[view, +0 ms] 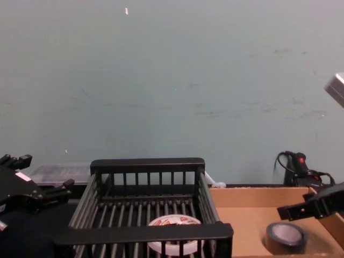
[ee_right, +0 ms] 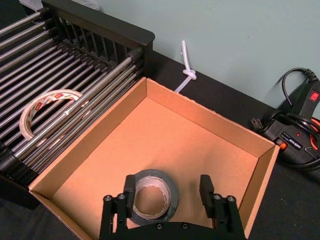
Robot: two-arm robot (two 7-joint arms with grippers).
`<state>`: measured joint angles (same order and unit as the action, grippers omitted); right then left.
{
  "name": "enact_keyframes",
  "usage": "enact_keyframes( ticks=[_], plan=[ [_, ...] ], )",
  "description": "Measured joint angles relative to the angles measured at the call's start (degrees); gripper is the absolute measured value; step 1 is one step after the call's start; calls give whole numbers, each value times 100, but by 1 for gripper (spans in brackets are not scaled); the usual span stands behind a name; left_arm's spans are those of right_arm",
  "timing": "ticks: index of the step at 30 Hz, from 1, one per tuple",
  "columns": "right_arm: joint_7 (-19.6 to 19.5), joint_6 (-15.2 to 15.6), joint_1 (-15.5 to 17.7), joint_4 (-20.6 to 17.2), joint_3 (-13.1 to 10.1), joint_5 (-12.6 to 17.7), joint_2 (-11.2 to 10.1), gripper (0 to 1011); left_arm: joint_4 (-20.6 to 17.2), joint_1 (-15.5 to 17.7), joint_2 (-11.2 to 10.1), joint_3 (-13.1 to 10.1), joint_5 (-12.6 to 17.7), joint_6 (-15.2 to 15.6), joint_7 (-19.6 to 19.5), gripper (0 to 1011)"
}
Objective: Pick up the white tape and place it into the black box , Pick up the silver tape and place it into the brown box.
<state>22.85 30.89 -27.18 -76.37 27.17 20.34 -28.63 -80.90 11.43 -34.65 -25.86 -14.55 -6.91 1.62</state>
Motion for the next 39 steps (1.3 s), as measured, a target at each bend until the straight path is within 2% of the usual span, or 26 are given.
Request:
enact_keyframes(
  ticks=[8, 31, 36, 39],
  plan=[
    [0, -1, 0, 0, 0, 2, 0, 1002, 0, 0, 0, 0, 0, 0, 0, 1002],
    [-27, -34, 18, -21, -19, -19, 2, 1002, 0, 0, 0, 0, 0, 0, 0, 1001],
    [-383, -330, 231, -237, -199, -196, 54, 1002, 0, 0, 0, 0, 0, 0, 0, 1001],
    [-817, -558, 397, -380, -319, -395, 135, 1002, 0, 0, 0, 0, 0, 0, 0, 1001]
  ],
)
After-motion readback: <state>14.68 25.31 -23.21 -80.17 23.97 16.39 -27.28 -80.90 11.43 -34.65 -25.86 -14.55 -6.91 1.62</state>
